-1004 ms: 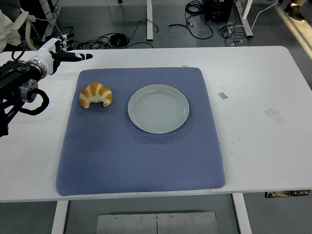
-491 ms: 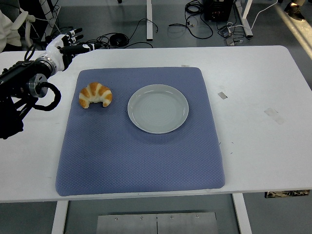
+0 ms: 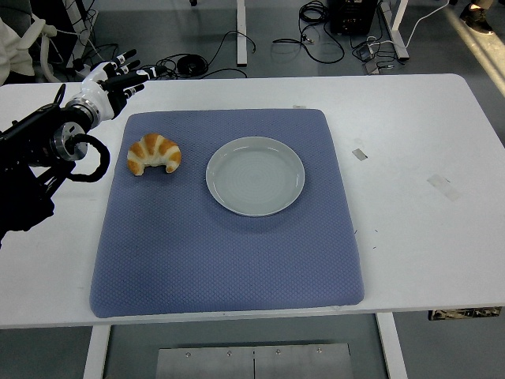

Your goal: Place the bread on the table

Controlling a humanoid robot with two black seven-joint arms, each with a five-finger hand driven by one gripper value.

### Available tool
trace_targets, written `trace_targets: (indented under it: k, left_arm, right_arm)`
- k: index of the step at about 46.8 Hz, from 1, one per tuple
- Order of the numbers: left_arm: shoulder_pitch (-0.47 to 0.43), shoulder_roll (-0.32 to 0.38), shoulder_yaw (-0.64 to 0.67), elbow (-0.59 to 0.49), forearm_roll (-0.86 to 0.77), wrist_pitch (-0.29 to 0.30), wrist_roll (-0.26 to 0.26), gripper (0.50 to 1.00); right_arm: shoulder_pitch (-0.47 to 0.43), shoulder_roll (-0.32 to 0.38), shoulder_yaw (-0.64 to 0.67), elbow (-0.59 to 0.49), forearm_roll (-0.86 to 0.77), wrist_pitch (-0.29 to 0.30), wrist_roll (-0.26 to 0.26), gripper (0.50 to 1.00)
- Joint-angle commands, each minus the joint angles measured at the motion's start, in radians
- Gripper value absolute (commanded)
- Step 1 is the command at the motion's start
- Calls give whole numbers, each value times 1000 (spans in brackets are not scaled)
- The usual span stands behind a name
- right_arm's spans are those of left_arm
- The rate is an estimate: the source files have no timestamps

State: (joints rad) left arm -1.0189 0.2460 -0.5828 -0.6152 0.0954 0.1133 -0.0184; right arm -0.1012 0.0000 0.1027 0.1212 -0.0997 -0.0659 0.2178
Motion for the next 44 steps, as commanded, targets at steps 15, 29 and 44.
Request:
trace_targets:
  k: [15, 29, 44]
  left_arm:
    - [8, -8, -43, 0, -20, 0, -2, 984]
    - [16, -11, -91, 0, -20, -1, -3, 984]
    - [22, 1, -89, 3, -19, 0, -75, 984]
  right_arm:
    - [0, 0, 0, 0, 0, 1, 0, 1000]
    - [0, 0, 0, 0, 0, 1, 0, 1000]
    - [0, 0, 0, 0, 0, 0, 0, 1000]
